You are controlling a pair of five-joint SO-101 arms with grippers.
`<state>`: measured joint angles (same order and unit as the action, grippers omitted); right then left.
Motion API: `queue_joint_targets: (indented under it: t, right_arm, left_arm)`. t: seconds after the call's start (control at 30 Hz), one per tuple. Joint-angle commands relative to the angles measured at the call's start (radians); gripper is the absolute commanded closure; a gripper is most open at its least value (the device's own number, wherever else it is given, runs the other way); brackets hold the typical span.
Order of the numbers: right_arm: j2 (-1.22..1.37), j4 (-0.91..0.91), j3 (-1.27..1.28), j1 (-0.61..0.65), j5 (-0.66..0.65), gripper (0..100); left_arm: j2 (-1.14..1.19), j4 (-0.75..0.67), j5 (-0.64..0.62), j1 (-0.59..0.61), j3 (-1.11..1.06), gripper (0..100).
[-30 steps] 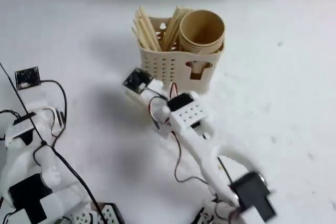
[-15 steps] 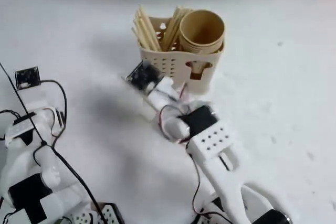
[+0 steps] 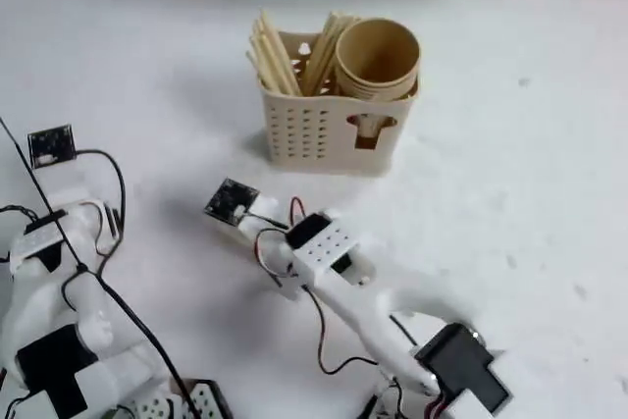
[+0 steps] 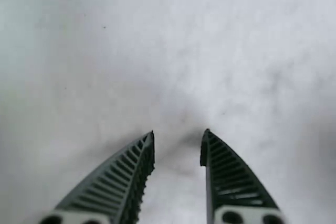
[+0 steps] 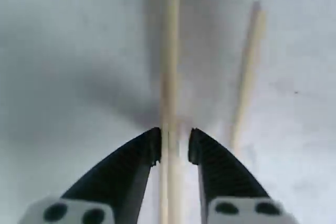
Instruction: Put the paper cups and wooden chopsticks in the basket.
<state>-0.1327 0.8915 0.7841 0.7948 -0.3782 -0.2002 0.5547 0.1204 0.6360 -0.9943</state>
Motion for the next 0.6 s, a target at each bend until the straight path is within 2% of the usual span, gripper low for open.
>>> queue_joint_targets:
  t: [0.0, 0.2, 0.57]
  right_arm:
    - [0.002, -0.010, -0.038, 0.010, 0.012, 88.6]
    - [0.002, -0.012, -0.040, 0.007, 0.012, 96.4]
    - [0.051, -0.091, -0.041, -0.010, 0.012, 96.6]
  left_arm:
    - [-0.007, -0.011, -0.011, 0.012, 0.002, 84]
    - [-0.007, -0.011, -0.011, 0.012, 0.002, 84]
    - [-0.007, -0.011, -0.011, 0.012, 0.002, 84]
